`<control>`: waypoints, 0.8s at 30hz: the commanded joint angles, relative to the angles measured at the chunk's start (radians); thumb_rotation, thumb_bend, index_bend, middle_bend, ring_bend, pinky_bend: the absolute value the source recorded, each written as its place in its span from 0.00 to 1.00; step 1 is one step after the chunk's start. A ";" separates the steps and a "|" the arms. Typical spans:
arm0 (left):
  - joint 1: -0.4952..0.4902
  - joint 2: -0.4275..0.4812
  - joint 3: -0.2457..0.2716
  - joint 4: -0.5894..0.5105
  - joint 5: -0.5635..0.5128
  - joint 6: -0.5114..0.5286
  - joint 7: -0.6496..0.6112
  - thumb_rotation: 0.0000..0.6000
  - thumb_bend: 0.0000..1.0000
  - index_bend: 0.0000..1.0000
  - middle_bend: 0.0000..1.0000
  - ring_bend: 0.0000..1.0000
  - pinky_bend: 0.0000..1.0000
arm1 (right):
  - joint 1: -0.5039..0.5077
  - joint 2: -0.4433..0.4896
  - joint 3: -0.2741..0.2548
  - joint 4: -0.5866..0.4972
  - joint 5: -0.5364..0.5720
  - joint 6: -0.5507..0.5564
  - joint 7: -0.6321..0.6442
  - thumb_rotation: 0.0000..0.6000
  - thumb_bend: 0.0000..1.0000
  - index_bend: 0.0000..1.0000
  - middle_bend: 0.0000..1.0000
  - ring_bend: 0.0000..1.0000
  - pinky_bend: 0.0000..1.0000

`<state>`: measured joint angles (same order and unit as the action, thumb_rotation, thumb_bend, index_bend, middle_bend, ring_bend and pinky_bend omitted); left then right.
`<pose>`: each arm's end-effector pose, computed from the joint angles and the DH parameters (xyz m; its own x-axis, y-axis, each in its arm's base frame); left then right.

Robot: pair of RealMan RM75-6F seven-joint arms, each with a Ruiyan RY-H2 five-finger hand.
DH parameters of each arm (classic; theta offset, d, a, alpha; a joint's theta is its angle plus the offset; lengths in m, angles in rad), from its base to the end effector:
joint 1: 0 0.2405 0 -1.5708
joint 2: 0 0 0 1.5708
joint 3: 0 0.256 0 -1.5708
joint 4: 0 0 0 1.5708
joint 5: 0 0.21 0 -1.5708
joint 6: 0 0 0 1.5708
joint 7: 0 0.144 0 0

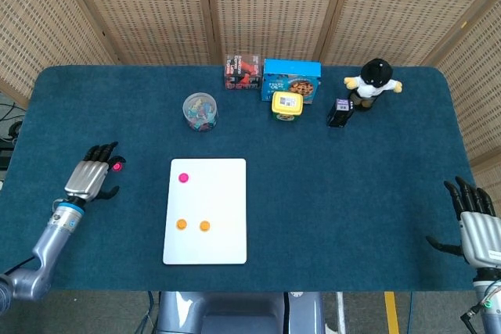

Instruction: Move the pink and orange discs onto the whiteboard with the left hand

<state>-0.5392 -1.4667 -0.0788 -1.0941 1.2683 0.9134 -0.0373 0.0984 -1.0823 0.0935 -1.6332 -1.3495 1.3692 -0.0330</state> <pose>-0.3166 0.3387 0.0459 0.4804 0.3032 0.8230 0.8758 -0.1154 -0.4687 -0.3291 -0.1927 0.1682 0.4098 -0.0705 0.9094 -0.9014 0.1214 0.4156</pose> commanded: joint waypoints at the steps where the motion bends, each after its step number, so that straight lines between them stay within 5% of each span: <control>1: -0.019 -0.058 -0.020 0.150 -0.034 -0.075 -0.076 1.00 0.35 0.30 0.00 0.00 0.00 | 0.001 -0.001 0.001 0.000 0.002 -0.001 -0.003 1.00 0.00 0.00 0.00 0.00 0.00; 10: -0.069 -0.131 -0.035 0.312 -0.016 -0.150 -0.143 1.00 0.37 0.36 0.00 0.00 0.00 | 0.005 -0.002 0.003 -0.003 0.009 -0.008 -0.009 1.00 0.00 0.00 0.00 0.00 0.00; 24: -0.074 -0.175 -0.025 0.384 0.016 -0.159 -0.168 1.00 0.36 0.36 0.00 0.00 0.00 | 0.004 0.001 0.003 -0.006 0.014 -0.008 -0.009 1.00 0.00 0.00 0.00 0.00 0.00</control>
<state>-0.6142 -1.6407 -0.1045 -0.7111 1.2833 0.7535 -0.2041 0.1020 -1.0817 0.0962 -1.6394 -1.3357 1.3612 -0.0415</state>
